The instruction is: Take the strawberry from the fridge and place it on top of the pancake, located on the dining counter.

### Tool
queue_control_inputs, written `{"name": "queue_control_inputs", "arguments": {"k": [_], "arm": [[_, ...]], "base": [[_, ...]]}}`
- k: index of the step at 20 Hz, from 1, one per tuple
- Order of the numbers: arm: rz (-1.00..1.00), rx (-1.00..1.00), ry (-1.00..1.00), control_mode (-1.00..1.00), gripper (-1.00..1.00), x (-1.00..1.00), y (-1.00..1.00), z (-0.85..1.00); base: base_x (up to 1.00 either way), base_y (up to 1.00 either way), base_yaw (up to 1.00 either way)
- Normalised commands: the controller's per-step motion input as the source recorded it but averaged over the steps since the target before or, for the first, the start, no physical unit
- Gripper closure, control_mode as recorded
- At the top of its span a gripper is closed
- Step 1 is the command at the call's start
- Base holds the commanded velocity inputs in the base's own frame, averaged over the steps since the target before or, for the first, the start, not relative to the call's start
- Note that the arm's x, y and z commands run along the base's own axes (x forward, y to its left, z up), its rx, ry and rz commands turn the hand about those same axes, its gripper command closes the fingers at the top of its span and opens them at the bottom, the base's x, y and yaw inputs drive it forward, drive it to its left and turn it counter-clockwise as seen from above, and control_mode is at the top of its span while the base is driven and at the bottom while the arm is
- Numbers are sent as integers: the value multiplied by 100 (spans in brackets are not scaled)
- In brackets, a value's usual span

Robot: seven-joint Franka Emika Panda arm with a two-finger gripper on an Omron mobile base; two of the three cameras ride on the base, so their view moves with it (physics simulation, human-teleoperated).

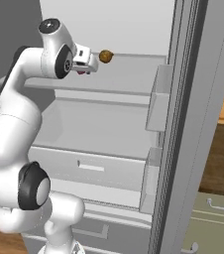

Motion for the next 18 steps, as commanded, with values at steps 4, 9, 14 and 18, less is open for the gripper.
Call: {"name": "queue_control_inputs", "arguments": {"k": [4, 9, 14, 18], "arm": [[0, 0, -1, -100, -100, 22, 0, -20], [0, 0, -1, -100, -100, 36, -1, -5], [0, 0, 0, -100, -100, 30, -3, 0], [0, 0, 0, -100, -100, 6, -1, 0]], "base": [[0, 0, 0], [0, 0, 0], [0, 0, 0], [0, 0, 0]]}}
